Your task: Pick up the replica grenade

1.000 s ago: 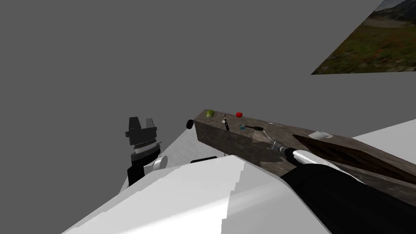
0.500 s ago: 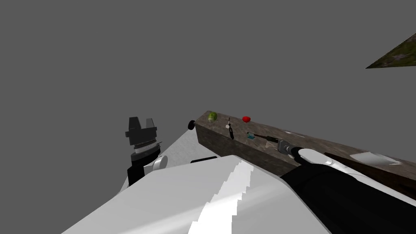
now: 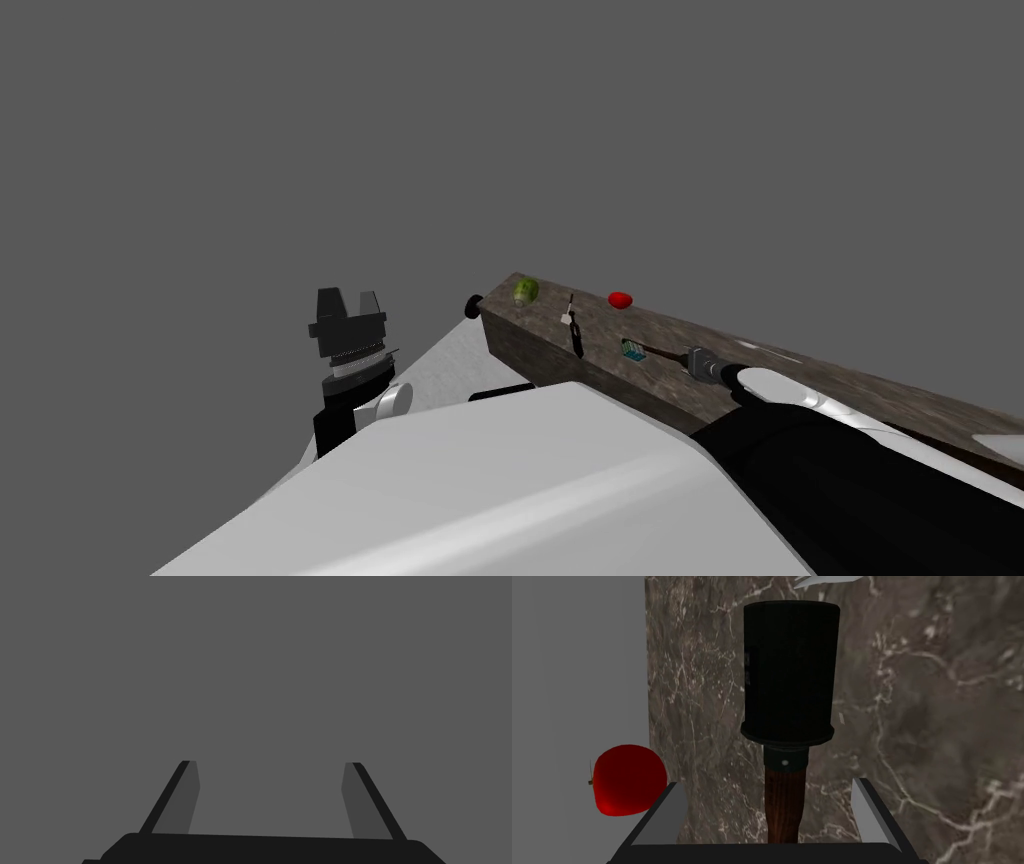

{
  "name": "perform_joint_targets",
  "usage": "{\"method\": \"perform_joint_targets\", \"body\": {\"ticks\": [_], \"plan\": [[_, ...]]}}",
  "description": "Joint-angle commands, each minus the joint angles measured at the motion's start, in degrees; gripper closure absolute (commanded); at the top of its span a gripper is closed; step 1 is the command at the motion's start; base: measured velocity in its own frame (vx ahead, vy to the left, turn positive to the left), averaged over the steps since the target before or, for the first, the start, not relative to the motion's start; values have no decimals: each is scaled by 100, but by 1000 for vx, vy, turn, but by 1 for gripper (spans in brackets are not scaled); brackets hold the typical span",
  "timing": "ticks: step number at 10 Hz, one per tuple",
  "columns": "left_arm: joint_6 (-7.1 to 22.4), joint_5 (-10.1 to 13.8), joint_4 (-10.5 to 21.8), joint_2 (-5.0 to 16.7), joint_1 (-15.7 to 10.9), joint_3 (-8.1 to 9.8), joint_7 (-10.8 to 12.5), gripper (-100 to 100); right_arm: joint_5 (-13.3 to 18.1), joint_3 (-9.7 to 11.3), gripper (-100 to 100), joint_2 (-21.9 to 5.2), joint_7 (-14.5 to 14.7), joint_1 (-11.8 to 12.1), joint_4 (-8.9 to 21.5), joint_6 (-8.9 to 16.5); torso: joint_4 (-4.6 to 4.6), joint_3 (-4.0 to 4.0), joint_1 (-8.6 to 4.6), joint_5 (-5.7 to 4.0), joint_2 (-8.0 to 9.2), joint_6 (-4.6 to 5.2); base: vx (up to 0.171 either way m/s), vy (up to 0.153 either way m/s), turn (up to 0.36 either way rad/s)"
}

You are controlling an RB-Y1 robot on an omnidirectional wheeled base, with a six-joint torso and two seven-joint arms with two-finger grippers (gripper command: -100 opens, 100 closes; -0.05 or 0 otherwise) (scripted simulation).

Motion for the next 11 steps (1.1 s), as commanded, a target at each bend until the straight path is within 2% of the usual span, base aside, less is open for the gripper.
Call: {"method": "perform_joint_targets", "body": {"ticks": [1,2,4,5,6,7,8,9,10,11], "plan": [[0,0,0,0,0,0,0,0,110,42,-100,-5,-257,-6,12,39,0,0,0,0,0,0,-39,-19,64],[0,0,0,0,0,0,0,0,365,146,-100,-42,-447,15,1,120,3,6,0,0,9,4,-52,-23,82],[0,0,0,0,0,0,0,0,368,146,-100,-42,-665,15,1,120,5,11,-1,-1,16,5,-32,-13,33],[0,0,0,0,1,0,0,0,626,250,-100,-78,-903,36,-11,202,4,7,3,0,10,5,-28,-12,103],[0,0,0,0,0,0,0,0,626,250,-100,-78,-1074,36,-11,202,3,7,2,1,10,2,-33,-13,66],[0,0,0,0,0,0,0,0,884,353,-100,-115,-1268,57,-22,283,3,8,2,0,11,5,-47,-19,119],[0,0,0,0,0,0,0,0,884,353,-100,-115,-1478,57,-22,283,4,9,0,0,15,2,-42,-21,52],[0,0,0,0,0,0,0,0,1142,457,-100,-152,-1652,79,-33,365,4,10,-1,0,15,6,-52,-18,92],[0,0,0,0,0,0,0,0,1142,457,-100,-152,-1838,79,-33,365,5,11,-1,0,18,3,-42,-15,59],[0,0,0,0,0,0,0,0,1142,457,-100,-152,-1892,79,-33,365,5,10,0,0,16,6,-15,-7,-7]]}}
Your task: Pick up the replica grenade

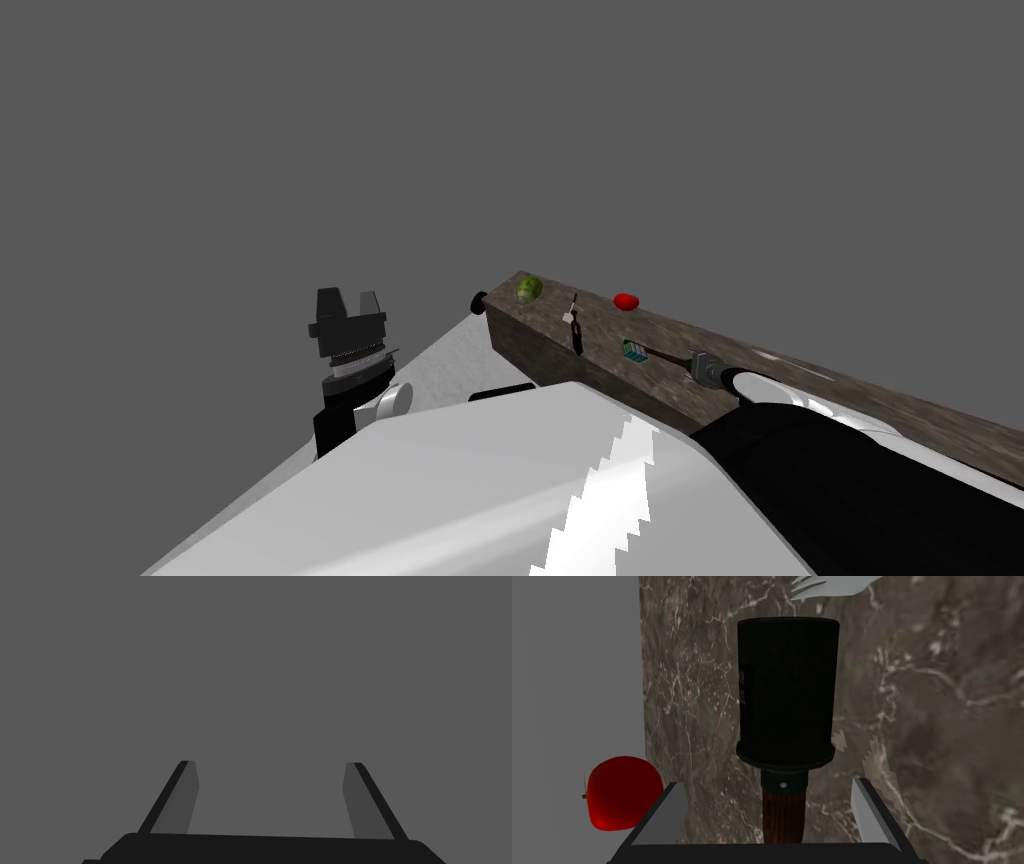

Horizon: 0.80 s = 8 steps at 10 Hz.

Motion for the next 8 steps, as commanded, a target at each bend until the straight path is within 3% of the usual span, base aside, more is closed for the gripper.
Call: {"method": "perform_joint_targets", "body": {"ticks": [1,3,4,7,8], "plan": [[0,0,0,0,0,0,0,0,284,111,-100,-40,-286,25,-17,87,0,0,0,0,0,0,-30,-7,87],[0,0,0,0,0,0,0,0,284,111,-100,-40,-497,25,-17,87,0,1,-1,0,2,-1,-25,-11,38],[0,0,0,0,0,0,0,0,542,215,-100,-76,-732,46,-28,168,0,-1,0,0,-2,0,-40,-12,108],[0,0,0,0,-1,0,0,0,800,319,-100,-113,-1276,67,-39,250,1,3,-4,-1,6,-3,-41,-17,72],[0,0,0,0,0,0,0,0,1058,423,-100,-150,-1448,88,-50,331,1,3,-3,-1,5,0,-49,-13,99]]}}
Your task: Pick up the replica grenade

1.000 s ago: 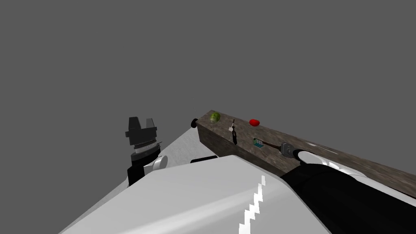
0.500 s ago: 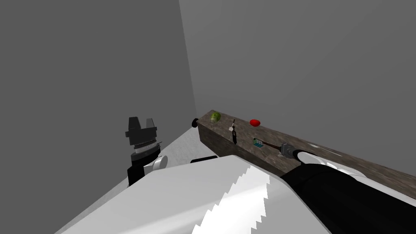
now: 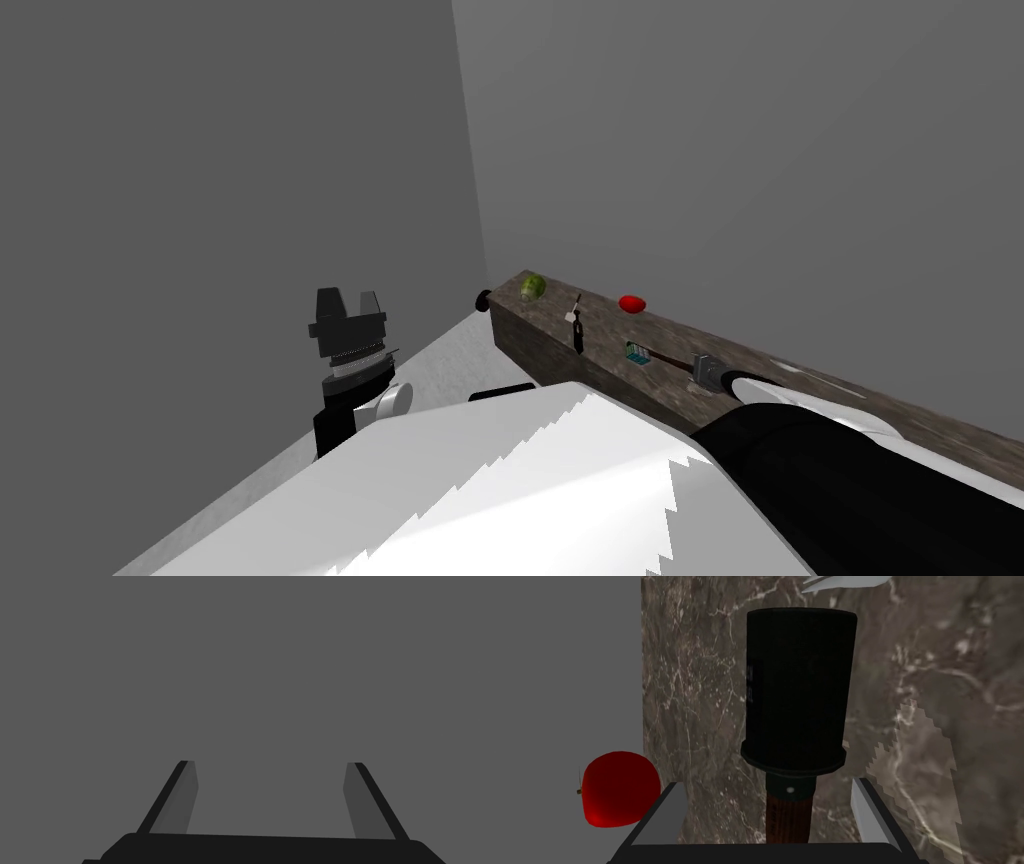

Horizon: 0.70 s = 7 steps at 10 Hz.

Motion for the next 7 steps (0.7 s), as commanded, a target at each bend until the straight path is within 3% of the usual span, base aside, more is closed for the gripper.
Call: {"method": "perform_joint_targets", "body": {"ticks": [1,4,6,7], "plan": [[0,0,0,0,0,0,0,0,118,56,-100,-18,-286,5,0,48,0,0,0,0,0,0,-41,-10,62],[0,0,0,0,0,0,0,0,376,160,-100,-55,-755,26,-11,130,-1,-3,4,1,-4,-1,-31,-6,55],[0,0,0,0,1,0,0,0,367,155,-100,-54,-745,27,-12,128,-2,-5,2,0,-10,4,-6,-4,-4],[0,0,0,0,1,0,0,0,370,155,100,-54,-767,27,-12,128,-3,-8,4,1,-14,3,0,0,0]]}}
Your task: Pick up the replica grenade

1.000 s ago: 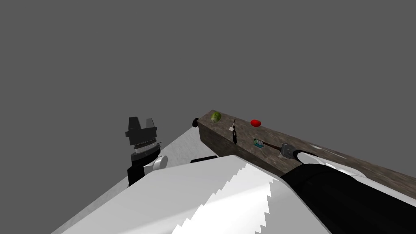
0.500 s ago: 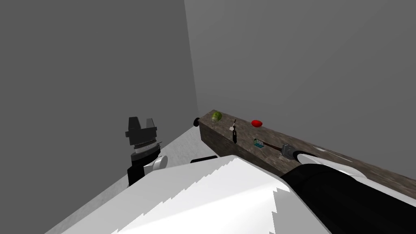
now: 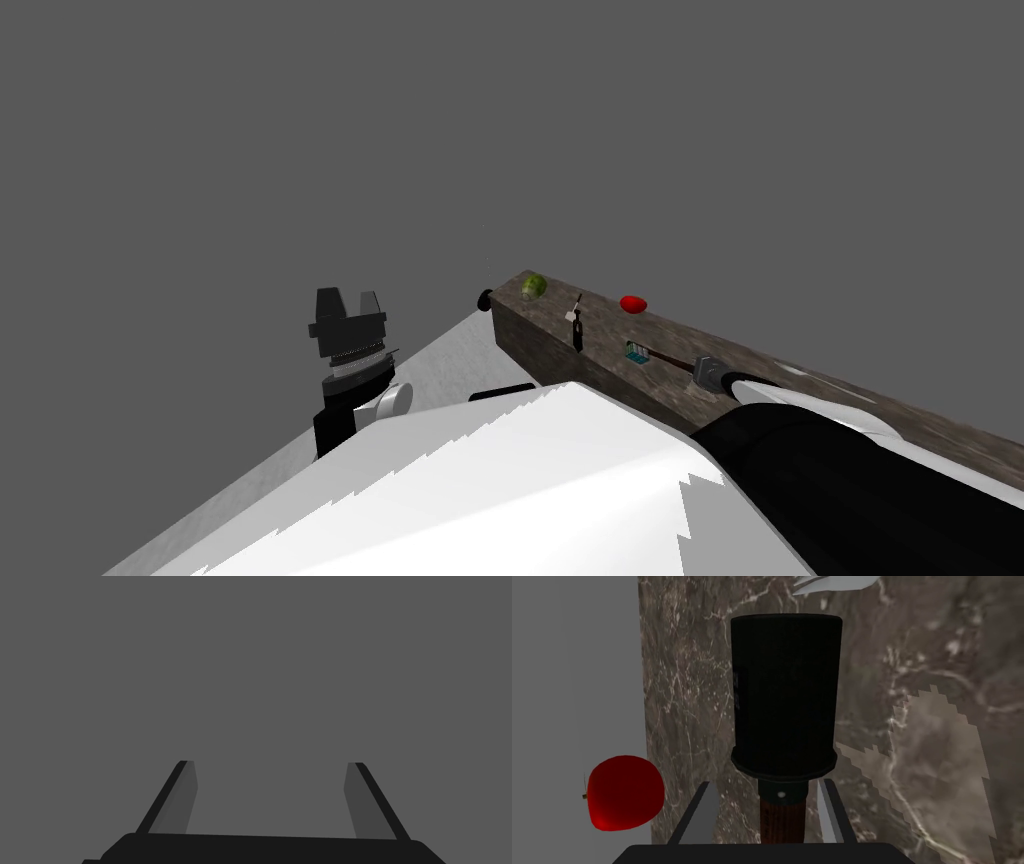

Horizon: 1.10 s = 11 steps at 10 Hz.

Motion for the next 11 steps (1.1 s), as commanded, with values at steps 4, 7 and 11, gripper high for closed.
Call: {"method": "perform_joint_targets", "body": {"ticks": [4,7,11], "plan": [[0,0,0,0,0,0,0,0,-4,-5,100,-1,-6,-4,1,3,-3,-3,4,0,-2,0,0,0,0],[0,0,0,0,1,0,0,0,-252,-102,100,31,370,-24,13,-78,-5,-7,11,5,-10,6,27,7,-57],[0,0,0,0,0,0,0,0,-768,-310,100,105,999,-67,35,-240,-3,-6,18,10,-10,-1,38,14,-61]]}}
